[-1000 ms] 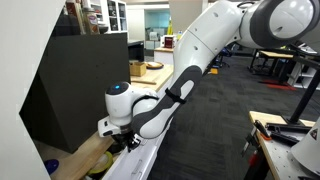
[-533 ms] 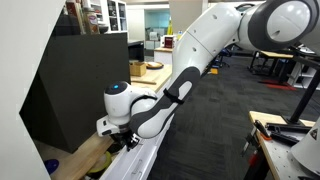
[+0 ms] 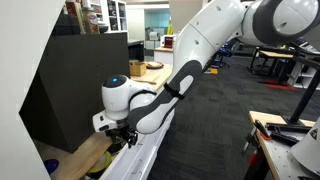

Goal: Close the open drawer completely

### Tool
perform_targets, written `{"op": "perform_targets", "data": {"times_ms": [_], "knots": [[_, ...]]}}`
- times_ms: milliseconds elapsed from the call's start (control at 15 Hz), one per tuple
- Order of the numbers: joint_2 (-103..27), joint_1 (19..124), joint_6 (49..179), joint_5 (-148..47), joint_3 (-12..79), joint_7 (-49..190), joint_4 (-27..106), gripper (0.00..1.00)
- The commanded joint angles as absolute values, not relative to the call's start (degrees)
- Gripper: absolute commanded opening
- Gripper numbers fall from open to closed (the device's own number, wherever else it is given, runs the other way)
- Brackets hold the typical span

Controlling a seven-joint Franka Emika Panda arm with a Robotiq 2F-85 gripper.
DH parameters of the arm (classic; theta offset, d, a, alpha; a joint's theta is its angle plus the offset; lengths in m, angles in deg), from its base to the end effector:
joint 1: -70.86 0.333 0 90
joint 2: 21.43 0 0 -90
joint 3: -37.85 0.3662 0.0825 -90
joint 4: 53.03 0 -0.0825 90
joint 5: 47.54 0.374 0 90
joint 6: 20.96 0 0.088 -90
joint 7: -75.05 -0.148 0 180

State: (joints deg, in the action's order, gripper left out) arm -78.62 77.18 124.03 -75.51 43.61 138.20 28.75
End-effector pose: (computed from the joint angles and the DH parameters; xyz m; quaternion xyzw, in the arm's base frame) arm 0.7523 0.1391 0.0992 0.6741 0.7282 0.0048 0.1235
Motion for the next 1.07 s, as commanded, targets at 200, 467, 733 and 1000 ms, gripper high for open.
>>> {"op": "perform_targets", "data": {"times_ms": [200, 467, 733, 1000], "knots": [[-68.6, 78.2, 123.2, -74.3, 44.2, 138.3, 38.7, 1.0], [-61.5, 77.1, 118.9, -71.0, 46.4, 137.6, 47.0, 1.0], [-58.1, 76.9, 111.9, -66.9, 47.0, 137.4, 49.6, 1.0], [-57.1, 76.4, 105.8, -63.7, 46.8, 137.3, 49.5, 1.0]]}}
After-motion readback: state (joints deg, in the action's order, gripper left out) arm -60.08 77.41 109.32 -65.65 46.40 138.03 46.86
